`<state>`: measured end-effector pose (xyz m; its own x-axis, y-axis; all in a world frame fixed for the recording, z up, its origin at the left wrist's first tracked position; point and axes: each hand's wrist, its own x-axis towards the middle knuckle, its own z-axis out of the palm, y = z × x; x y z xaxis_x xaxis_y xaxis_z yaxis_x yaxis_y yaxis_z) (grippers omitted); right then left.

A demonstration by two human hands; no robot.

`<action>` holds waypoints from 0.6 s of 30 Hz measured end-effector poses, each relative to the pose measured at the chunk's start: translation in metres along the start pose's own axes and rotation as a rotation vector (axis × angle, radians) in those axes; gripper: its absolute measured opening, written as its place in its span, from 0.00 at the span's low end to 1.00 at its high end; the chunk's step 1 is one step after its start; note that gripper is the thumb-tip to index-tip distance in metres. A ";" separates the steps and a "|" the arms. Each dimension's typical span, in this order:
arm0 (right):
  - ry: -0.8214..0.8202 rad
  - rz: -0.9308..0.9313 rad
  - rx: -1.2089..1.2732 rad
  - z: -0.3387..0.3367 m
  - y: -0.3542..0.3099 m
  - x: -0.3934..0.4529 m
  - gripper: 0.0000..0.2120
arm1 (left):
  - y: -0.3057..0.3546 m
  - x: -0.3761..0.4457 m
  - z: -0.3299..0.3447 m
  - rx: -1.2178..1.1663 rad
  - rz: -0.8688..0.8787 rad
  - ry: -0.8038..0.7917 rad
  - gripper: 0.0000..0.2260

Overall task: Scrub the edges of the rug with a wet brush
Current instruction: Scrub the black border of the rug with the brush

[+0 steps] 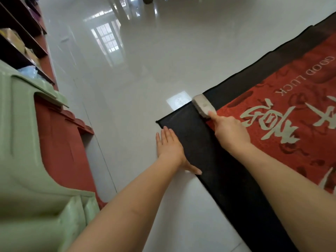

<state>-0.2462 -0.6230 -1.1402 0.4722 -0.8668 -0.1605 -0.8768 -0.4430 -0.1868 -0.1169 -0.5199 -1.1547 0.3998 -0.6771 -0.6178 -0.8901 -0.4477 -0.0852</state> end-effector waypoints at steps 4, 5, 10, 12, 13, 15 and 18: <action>-0.120 -0.297 0.070 0.020 -0.032 -0.035 0.26 | -0.002 0.000 0.003 -0.016 0.008 0.004 0.73; -0.154 -0.370 0.031 0.019 -0.032 -0.044 0.26 | -0.003 0.000 0.005 -0.021 0.009 0.012 0.73; 0.009 -0.030 0.011 0.007 -0.020 -0.017 0.24 | -0.004 -0.004 0.008 -0.061 0.009 0.029 0.73; -0.090 -0.277 0.035 0.022 -0.048 -0.033 0.25 | -0.005 -0.003 0.009 -0.072 0.017 0.031 0.73; -0.119 -0.367 -0.002 0.022 -0.051 -0.038 0.26 | -0.006 -0.003 0.010 -0.083 0.021 0.034 0.72; -0.037 -0.286 -0.060 0.011 -0.029 -0.015 0.25 | -0.007 -0.004 0.013 -0.113 0.019 0.040 0.73; 0.023 -0.030 -0.046 -0.002 -0.020 -0.005 0.23 | -0.009 -0.006 0.016 -0.123 0.005 0.049 0.73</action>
<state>-0.2312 -0.6101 -1.1338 0.4965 -0.8578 -0.1330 -0.8658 -0.4785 -0.1461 -0.1145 -0.5027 -1.1628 0.4081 -0.7063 -0.5785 -0.8600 -0.5101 0.0160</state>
